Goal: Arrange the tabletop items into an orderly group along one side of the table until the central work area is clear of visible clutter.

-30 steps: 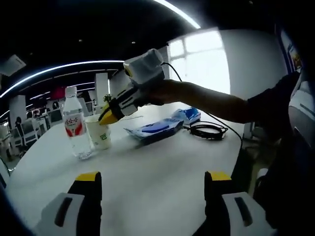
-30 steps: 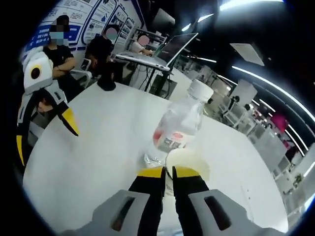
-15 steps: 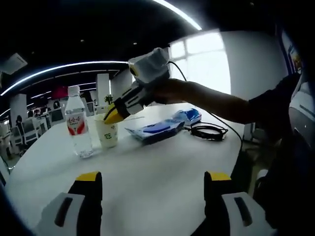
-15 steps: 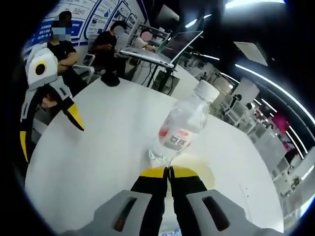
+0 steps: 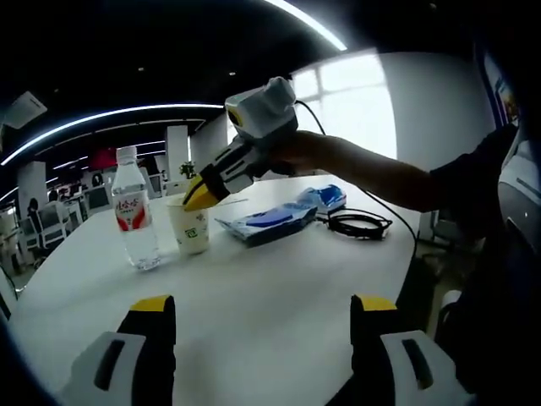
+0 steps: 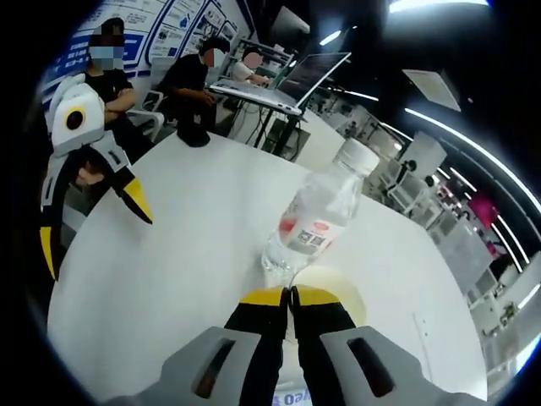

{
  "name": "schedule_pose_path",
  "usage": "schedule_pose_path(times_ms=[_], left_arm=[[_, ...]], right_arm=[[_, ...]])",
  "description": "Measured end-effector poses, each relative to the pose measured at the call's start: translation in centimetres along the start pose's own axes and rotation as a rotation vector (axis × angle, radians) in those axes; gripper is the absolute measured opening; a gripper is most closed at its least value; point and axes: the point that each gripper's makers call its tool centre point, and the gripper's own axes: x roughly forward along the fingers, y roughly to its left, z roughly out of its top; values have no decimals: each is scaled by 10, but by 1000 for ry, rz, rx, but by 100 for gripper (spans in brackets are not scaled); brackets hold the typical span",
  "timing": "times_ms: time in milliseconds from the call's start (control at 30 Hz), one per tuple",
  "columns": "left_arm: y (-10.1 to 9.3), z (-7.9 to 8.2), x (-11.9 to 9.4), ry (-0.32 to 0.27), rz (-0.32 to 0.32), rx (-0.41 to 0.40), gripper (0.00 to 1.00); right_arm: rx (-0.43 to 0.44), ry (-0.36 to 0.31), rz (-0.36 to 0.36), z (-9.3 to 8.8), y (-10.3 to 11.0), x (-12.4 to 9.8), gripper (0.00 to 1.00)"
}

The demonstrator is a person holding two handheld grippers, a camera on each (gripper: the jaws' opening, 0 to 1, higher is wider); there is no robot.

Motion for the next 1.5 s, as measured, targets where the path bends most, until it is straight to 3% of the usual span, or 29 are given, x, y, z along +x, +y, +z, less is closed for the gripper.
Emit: schedule_pose_path(times_ms=[267,633,800,967,1233,1400,1500], left_arm=[[1,-1,-2,1,5,-3,84],[0,-2,-2,5,-1,-1,85],[-1,-2,-1,5,-5,2,86],[-4,-1,-1,6,-9,16,91],[-4,3,0,11,-9,22,96],[3,6,-2,6,22,9,100],[4,6,-3,5,29,1,100]], right_arm=[[28,1,4,-1,-1,-1,2],[61,-27,-9,5,0,-9,14],[83,-24,-16,1,5,-18,36],[120,-65,-28,3,8,-32,50],[213,-23,-42,-8,17,-52,87],[213,-40,-74,-9,18,-61,99],[250,-60,-65,-8,22,-66,100]])
